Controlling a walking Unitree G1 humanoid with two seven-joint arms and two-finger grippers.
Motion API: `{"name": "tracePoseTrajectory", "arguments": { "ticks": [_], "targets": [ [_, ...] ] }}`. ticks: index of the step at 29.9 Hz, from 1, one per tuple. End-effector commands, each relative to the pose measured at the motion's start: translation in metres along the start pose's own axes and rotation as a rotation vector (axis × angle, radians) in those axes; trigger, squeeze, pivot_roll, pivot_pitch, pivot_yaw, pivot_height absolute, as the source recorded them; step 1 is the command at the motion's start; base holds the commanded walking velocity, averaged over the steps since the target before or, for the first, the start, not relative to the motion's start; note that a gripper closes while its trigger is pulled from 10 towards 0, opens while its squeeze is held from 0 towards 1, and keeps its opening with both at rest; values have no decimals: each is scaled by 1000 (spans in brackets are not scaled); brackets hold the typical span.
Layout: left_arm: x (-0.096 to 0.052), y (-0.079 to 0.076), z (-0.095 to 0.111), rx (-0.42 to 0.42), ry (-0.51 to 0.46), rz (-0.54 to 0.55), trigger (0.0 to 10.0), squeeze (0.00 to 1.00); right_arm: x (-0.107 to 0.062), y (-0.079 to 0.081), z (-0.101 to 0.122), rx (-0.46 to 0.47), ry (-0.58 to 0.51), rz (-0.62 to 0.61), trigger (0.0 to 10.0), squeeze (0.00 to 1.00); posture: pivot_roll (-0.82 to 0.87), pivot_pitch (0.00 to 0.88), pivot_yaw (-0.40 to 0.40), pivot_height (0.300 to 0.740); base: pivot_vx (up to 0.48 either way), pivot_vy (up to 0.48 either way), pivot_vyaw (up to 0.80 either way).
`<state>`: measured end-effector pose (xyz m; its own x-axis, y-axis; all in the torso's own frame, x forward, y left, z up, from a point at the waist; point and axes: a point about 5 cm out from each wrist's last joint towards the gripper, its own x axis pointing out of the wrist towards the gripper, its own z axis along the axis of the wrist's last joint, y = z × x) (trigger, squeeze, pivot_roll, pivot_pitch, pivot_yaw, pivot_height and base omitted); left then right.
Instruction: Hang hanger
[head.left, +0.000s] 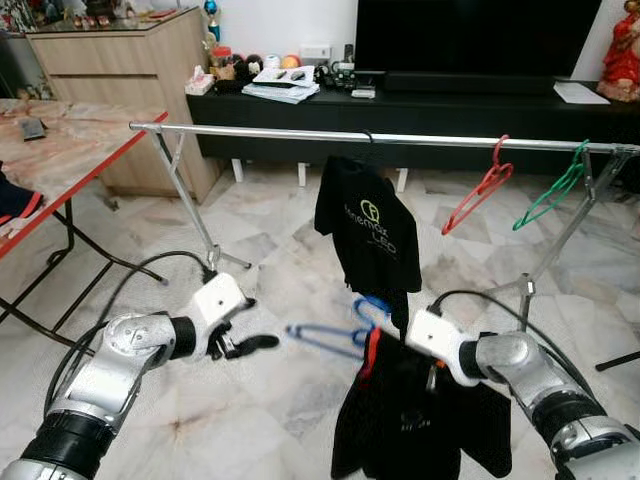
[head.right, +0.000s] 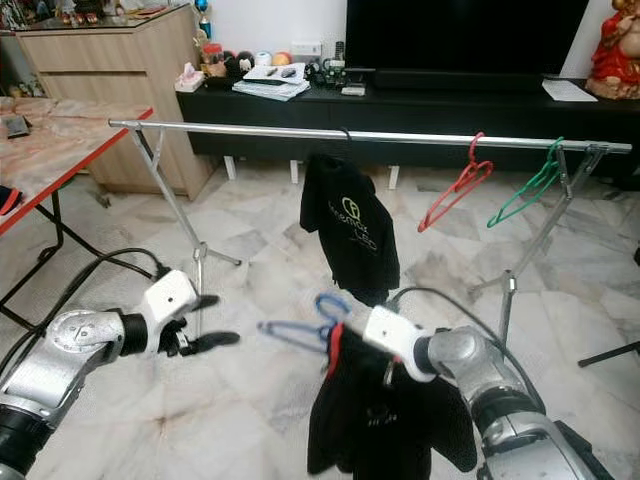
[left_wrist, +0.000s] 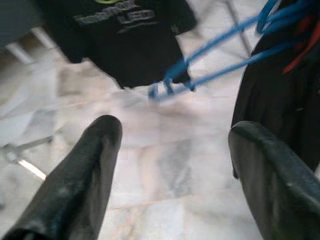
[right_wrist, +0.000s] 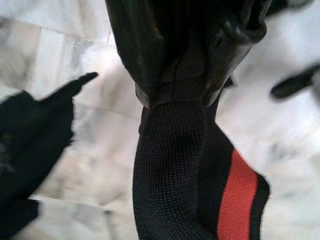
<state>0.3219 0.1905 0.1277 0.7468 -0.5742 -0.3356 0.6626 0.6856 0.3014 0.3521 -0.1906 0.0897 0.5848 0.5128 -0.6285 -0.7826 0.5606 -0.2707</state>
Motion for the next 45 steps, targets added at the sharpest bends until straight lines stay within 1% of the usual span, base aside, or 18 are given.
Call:
{"name": "tracePoseTrajectory", "arguments": {
  "ticks": [1, 4, 9, 10, 11, 13, 16, 17, 18, 22, 23, 26, 27, 29, 34, 35, 39, 45],
  "targets": [
    [0, -1, -10, -25, 10, 74, 10000, 0, 3, -8, 24, 63, -115, -67, 0, 0, 41, 20, -1, 740, 0, 0, 0],
    [6, -4, -15, -70, -11, 148, 10000, 0, 9, -7, 43, 95, -198, -78, 0, 0, 41, 20, -1, 740, 0, 0, 0],
    [16, -10, -23, -101, -26, 231, 10000, 0, 16, -3, 76, 93, -288, -43, 0, 0, 30, 25, -1, 740, 0, 0, 0],
    [19, -11, -25, -92, -24, 256, 10000, 0, 18, 0, 85, 83, -309, -19, 0, 0, 29, 26, -1, 740, 0, 0, 0],
    [19, -11, -25, -92, -24, 256, 10000, 0, 18, 0, 85, 83, -309, -19, 0, 0, 29, 26, -1, 740, 0, 0, 0],
    [23, -14, -27, -99, -27, 277, 10000, 0, 20, 3, 97, 60, -334, 11, 0, 0, 28, 27, -4, 740, 0, 0, 0],
    [28, -17, -32, -96, -21, 301, 10000, 0, 22, 7, 111, 1, -346, 59, 0, 0, 28, 29, -8, 740, 0, 0, 0],
    [29, -18, -36, -54, 1, 314, 10000, 0, 21, 7, 118, -35, -347, 76, 0, 0, 29, 31, -10, 740, 0, 0, 0],
    [30, -18, -38, -36, 11, 324, 10000, 0, 20, 6, 123, -52, -350, 78, 0, 0, 29, 31, -10, 740, 0, 0, 0],
    [28, -14, -45, -35, 36, 386, 10000, 0, 15, 1, 140, -73, -378, 71, 0, 0, 28, 31, -14, 740, 0, 0, 0],
    [28, -14, -45, -35, 36, 386, 10000, 0, 15, 1, 140, -73, -378, 71, 0, 0, 28, 31, -14, 740, 0, 0, 0],
    [25, -11, -56, -25, 83, 440, 10000, 0, 11, -1, 158, -96, -410, 75, 0, 0, 21, 30, -17, 740, 0, 0, 0],
    [25, -11, -56, -25, 83, 440, 10000, 0, 11, -1, 158, -96, -410, 75, 0, 0, 21, 30, -17, 740, 0, 0, 0],
    [26, -13, -57, -24, 79, 436, 10000, 0, 10, 0, 168, -117, -429, 86, 0, 0, 23, 29, -21, 740, 0, 0, 0],
    [34, -24, -51, 0, 45, 342, 10000, 0, 12, 6, 182, -107, -459, 99, 0, 0, 23, 26, -25, 740, 0, 0, 0],
    [34, -24, -51, 0, 45, 342, 10000, 0, 12, 6, 182, -107, -459, 99, 0, 0, 23, 26, -25, 740, 0, 0, 0],
    [39, -29, -45, 66, 21, 286, 10000, 0, 15, 9, 184, -90, -459, 100, 0, 0, 31, 19, -28, 740, 0, 0, 0],
    [40, -24, -44, 121, 40, 338, 10000, 0, 17, 16, 197, -77, -494, 120, 0, 0, 22, 3, -30, 740, 0, 0, 0]
  ]
}}
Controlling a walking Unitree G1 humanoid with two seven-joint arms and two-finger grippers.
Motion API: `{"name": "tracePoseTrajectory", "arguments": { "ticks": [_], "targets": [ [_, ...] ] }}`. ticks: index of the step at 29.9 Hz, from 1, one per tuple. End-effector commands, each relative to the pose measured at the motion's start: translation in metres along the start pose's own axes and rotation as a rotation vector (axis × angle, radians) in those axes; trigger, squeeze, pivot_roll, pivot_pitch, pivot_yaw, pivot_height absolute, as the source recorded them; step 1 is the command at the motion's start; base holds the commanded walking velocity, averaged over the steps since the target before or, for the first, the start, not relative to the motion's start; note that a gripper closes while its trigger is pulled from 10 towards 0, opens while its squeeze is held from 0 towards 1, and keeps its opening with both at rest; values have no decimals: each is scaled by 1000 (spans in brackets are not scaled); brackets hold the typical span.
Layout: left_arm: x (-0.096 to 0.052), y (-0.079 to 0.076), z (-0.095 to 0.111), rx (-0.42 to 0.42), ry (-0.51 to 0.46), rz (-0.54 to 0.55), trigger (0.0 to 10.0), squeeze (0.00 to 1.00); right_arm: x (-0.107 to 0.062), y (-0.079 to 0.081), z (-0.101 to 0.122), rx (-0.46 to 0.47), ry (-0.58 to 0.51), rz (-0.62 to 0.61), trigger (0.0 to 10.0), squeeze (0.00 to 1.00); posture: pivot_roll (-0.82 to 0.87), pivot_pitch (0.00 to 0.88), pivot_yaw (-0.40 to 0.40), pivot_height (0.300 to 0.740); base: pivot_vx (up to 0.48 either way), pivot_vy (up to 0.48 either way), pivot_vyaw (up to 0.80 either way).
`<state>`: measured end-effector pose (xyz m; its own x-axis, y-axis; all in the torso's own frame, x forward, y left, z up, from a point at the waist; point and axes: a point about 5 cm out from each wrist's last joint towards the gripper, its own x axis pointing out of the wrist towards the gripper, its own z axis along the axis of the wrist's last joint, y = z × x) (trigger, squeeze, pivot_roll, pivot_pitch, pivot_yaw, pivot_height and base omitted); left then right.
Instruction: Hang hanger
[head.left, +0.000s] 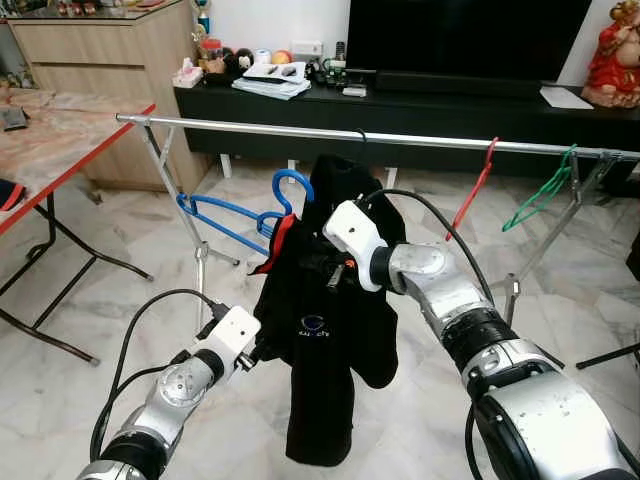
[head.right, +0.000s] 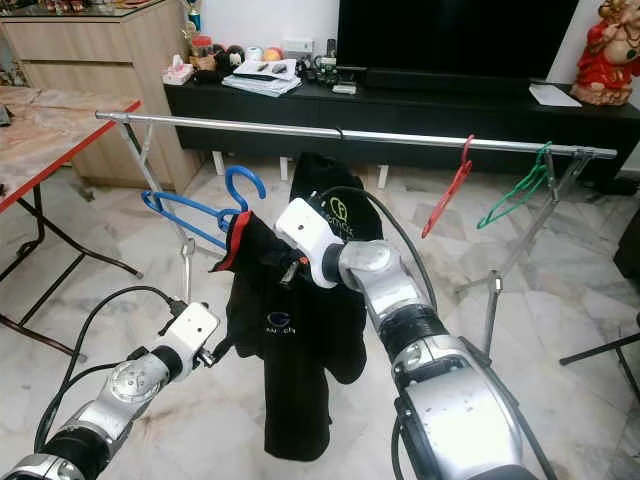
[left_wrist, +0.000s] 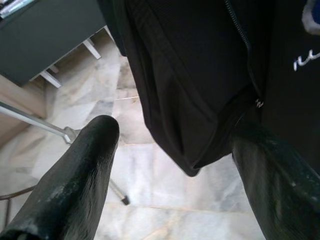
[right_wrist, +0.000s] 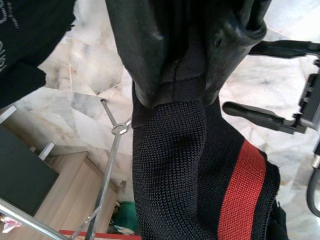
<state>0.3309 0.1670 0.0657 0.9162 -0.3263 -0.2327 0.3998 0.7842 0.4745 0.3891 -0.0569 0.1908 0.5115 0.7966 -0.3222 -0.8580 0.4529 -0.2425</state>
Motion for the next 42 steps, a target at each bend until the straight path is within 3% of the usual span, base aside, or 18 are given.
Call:
{"name": "tracePoseTrajectory", "arguments": {
  "ticks": [1, 6, 10, 26, 42],
  "targets": [
    [1, 5, 0, 39, 15, 28, 10000, 0, 2, -3, 32, -42, -89, 2, 0, 0, 23, 0, -31, 740, 0, 0, 0],
    [3, 13, -2, 119, 56, 110, 10000, 0, 3, -2, 39, -42, -113, 8, 0, 0, 21, 0, -34, 740, 0, 0, 0],
    [4, 17, 0, 105, 54, 170, 10000, 0, 3, -4, 46, -43, -124, 1, 0, 0, 21, 0, -43, 740, 0, 0, 0],
    [9, 9, 6, 133, 23, 115, 10000, 0, 17, 9, 58, -20, -147, 19, 0, 0, 29, 0, -54, 740, 0, 0, 0],
    [8, 20, 0, 242, 89, 230, 10000, 0, 19, 9, 70, 2, -182, 15, 0, 0, 29, 0, -57, 740, 0, 0, 0]
  ]
}}
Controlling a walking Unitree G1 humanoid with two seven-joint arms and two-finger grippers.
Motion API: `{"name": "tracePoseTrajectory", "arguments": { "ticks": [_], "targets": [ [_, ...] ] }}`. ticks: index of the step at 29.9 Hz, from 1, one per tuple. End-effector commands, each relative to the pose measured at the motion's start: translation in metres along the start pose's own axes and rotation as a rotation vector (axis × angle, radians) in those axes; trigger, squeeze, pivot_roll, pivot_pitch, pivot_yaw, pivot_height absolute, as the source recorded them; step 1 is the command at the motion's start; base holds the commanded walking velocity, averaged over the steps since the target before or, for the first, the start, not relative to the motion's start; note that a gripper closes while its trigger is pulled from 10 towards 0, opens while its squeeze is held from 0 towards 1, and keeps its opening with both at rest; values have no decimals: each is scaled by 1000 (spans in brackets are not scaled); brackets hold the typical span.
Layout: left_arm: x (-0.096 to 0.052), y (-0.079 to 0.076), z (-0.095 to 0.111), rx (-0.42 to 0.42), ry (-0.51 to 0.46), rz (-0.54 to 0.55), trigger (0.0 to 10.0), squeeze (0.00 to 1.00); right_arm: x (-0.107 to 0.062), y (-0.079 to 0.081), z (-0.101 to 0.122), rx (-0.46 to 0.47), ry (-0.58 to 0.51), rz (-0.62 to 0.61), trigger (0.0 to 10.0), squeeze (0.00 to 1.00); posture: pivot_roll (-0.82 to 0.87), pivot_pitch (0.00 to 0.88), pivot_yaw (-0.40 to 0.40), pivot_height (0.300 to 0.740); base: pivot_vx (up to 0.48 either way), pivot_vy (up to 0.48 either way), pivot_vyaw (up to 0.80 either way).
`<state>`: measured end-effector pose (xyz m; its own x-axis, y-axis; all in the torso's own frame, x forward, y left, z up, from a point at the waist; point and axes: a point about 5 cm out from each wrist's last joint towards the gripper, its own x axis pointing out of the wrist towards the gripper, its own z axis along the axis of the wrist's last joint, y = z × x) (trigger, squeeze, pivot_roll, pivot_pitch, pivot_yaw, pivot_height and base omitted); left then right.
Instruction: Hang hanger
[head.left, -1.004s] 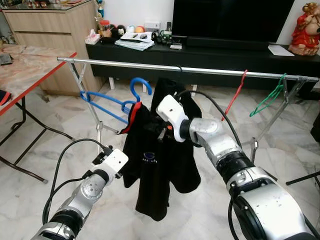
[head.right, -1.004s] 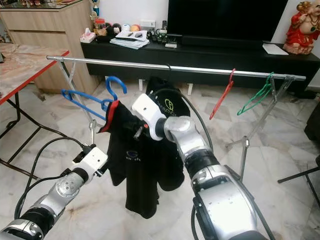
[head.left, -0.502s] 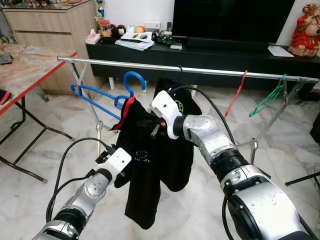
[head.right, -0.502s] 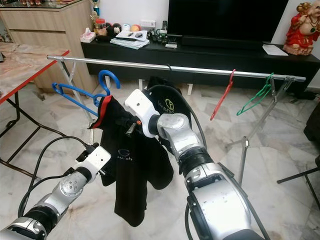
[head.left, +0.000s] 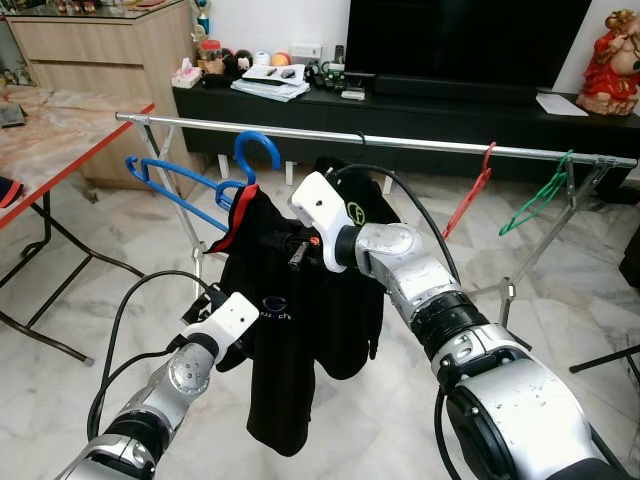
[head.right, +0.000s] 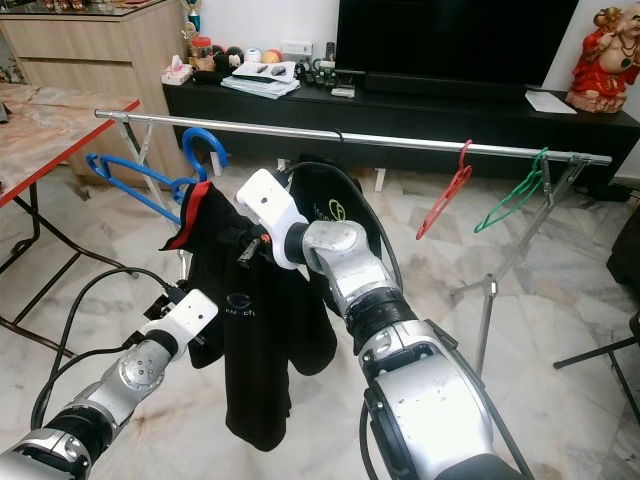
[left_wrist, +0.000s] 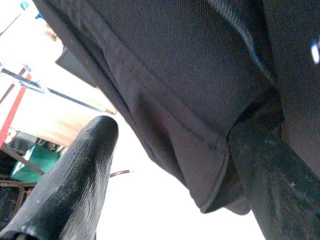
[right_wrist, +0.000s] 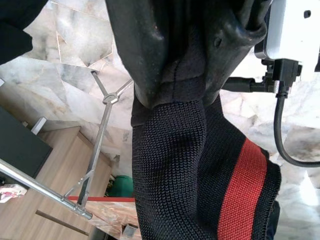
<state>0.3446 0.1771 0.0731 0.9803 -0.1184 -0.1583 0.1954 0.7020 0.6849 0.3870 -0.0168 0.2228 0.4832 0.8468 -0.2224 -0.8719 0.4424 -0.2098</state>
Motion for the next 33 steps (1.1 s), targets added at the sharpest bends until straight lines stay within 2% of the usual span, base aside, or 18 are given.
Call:
{"name": "tracePoseTrajectory", "arguments": {
  "ticks": [1, 8, 33],
  "targets": [
    [1, 3, -1, 37, 18, 14, 10000, 0, 1, -3, 25, -25, -70, -8, 0, 0, 29, 0, -57, 740, 0, 0, 0],
    [2, 5, -3, 45, 46, 65, 10000, 0, 3, -2, 29, -8, -86, -12, 0, 0, 29, 0, -57, 740, 0, 0, 0],
    [2, 5, -3, 45, 46, 65, 10000, 0, 3, -2, 29, -8, -86, -12, 0, 0, 29, 0, -57, 740, 0, 0, 0]
  ]
}}
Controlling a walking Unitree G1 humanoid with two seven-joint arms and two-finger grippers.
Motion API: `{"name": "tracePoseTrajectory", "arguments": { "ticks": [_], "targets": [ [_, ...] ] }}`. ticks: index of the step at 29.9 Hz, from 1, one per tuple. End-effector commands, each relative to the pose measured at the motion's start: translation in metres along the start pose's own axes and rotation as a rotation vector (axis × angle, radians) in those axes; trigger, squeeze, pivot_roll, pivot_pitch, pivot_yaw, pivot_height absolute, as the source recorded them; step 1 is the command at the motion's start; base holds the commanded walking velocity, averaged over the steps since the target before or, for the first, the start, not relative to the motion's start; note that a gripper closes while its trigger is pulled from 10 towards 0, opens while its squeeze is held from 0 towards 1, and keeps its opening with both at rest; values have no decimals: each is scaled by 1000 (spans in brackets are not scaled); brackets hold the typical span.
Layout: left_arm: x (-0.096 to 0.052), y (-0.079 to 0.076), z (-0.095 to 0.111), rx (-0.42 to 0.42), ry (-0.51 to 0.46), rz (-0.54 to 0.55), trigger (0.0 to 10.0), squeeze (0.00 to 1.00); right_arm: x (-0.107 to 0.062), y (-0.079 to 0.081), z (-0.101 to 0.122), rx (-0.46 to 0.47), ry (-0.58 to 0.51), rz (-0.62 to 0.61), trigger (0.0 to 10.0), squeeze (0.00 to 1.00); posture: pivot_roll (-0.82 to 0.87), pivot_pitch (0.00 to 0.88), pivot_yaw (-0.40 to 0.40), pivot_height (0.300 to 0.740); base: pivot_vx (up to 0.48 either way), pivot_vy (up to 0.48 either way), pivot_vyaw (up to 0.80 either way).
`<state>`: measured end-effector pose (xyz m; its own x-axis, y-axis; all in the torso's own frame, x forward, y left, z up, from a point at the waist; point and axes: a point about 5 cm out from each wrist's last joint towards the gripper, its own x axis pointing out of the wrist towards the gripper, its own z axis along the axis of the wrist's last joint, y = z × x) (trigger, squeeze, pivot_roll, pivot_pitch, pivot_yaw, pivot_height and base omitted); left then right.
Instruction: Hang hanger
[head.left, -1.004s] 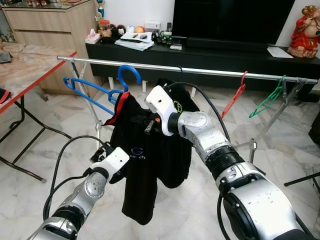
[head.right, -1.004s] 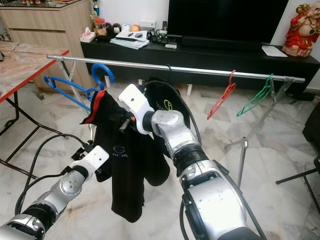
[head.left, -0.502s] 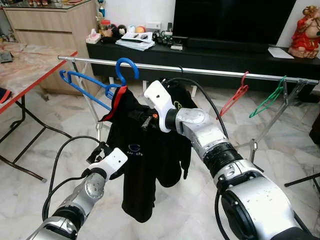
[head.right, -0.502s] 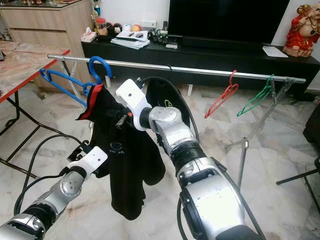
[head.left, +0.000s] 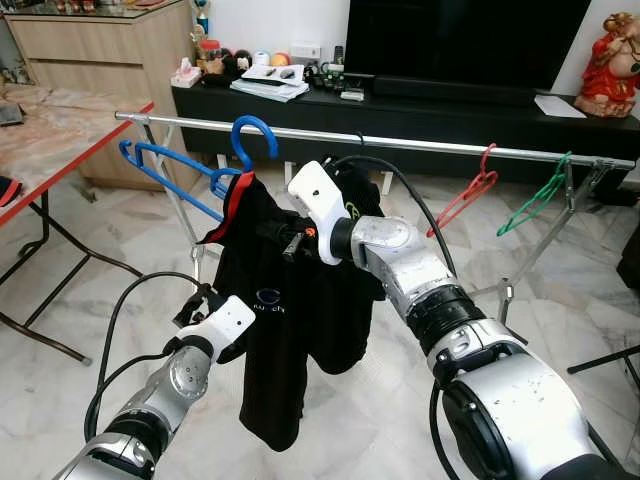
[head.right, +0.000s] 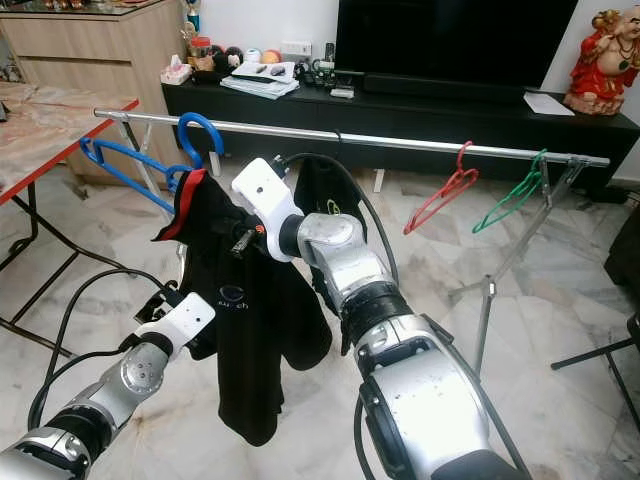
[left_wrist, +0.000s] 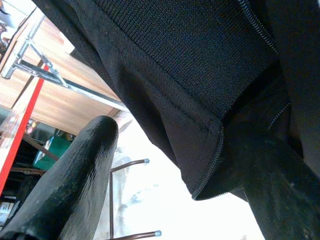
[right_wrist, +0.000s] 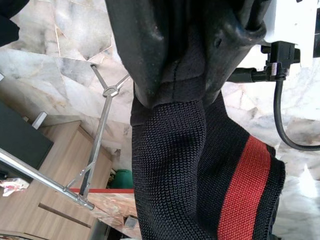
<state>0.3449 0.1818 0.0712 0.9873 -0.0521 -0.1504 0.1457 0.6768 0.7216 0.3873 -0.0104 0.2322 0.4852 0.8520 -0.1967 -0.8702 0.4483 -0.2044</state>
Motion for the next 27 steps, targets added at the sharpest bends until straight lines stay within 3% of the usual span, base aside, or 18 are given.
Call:
{"name": "tracePoseTrajectory", "arguments": {
  "ticks": [1, 6, 7, 8, 18, 19, 20, 21, 22, 27],
  "targets": [
    [2, 3, 2, 4, 4, 12, 10000, 0, 0, -2, 18, -15, -60, -7, 0, 0, 29, 0, -57, 740, 0, 0, 0],
    [2, 3, 1, 4, 10, 22, 10000, 0, 1, -2, 19, -14, -62, -8, 0, 0, 29, 0, -57, 740, 0, 0, 0],
    [3, 5, 3, -3, 22, 86, 1804, 0, 6, 5, 20, 6, -78, 19, 0, 0, 22, 0, -57, 740, 0, 0, 0],
    [4, 7, 6, -6, 35, 162, 9882, 0, 12, 15, 22, 32, -99, 55, 0, 0, 22, 0, -57, 740, 0, 0, 0],
    [5, 6, 7, 7, 46, 182, 10000, 0, 14, 20, 24, 46, -109, 76, 0, 0, 23, 0, -58, 740, 0, 0, 0],
    [5, 6, 7, 6, 47, 183, 9020, 0, 14, 20, 24, 46, -109, 76, 0, 0, 22, 0, -57, 740, 0, 0, 0],
    [5, 6, 7, 6, 48, 182, 9020, 0, 14, 19, 24, 46, -108, 75, 0, 0, 22, 0, -57, 740, 0, 0, 0],
    [5, 5, 7, 4, 47, 180, 3137, 0, 14, 19, 24, 46, -107, 73, 0, 0, 22, 0, -57, 740, 0, 0, 0],
    [5, 4, 8, 3, 44, 173, 0, 0, 13, 18, 23, 44, -103, 68, 0, 0, 23, 0, -57, 740, 0, 0, 0],
    [4, 3, 6, 1, 45, 167, 0, 0, 12, 16, 22, 47, -99, 56, 0, 0, 23, 0, -57, 740, 0, 0, 0]
  ]
}}
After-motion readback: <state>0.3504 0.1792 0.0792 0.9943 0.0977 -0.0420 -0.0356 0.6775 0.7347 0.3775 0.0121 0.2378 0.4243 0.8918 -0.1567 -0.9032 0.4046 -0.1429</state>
